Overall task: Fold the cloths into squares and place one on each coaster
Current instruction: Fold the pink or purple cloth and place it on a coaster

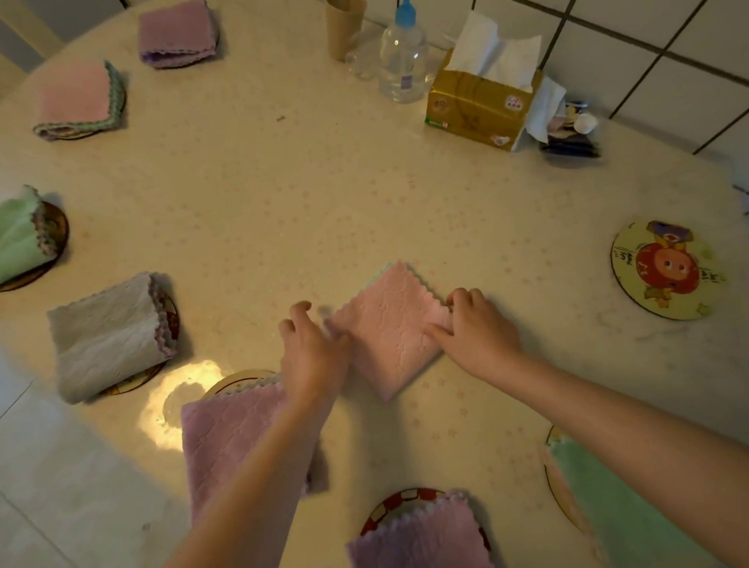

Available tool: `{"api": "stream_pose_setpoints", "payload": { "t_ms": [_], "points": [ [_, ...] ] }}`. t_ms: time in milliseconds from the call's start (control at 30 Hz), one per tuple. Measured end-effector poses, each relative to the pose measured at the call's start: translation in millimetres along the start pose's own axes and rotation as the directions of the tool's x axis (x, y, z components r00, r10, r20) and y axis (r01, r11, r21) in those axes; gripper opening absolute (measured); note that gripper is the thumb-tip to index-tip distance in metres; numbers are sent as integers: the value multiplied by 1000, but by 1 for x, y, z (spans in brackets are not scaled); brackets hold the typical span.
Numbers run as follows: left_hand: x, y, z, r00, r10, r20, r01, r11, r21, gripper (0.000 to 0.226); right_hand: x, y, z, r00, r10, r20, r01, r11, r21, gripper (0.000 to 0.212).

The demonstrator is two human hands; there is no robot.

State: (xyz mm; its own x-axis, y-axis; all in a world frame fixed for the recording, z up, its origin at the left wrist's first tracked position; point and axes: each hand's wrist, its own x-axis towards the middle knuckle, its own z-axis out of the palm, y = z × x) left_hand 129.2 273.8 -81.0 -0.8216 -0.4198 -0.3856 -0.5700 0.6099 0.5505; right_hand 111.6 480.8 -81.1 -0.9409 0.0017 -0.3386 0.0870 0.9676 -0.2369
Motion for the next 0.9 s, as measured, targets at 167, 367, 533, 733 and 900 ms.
{"api": "stream_pose_setpoints", "payload": {
  "t_ms": [167, 367, 533, 733, 900],
  "points": [
    [26, 17, 1, 993, 53, 106, -65, 991, 119, 35, 3, -12, 3, 983, 149, 110, -164, 976, 144, 52],
    [33, 21, 2, 990, 8, 140, -16, 998, 59, 26, 11, -10, 5, 922, 319, 220, -363, 909, 206, 71],
    [29, 20, -6, 977, -45, 209, 54, 998, -38, 20, 3, -5, 2, 929, 256, 267, -340, 875, 345, 49],
    [-11, 28, -7, 948, 6, 318, 117, 922, -368, 10, -19, 24, -26, 953, 210, 218, -303, 650, 697, 25],
    [-62, 66, 11, 942, 94, 321, 98, 840, -533, 15, -42, 83, -54, 951, 192, 241, -306, 499, 811, 28]
  ]
}}
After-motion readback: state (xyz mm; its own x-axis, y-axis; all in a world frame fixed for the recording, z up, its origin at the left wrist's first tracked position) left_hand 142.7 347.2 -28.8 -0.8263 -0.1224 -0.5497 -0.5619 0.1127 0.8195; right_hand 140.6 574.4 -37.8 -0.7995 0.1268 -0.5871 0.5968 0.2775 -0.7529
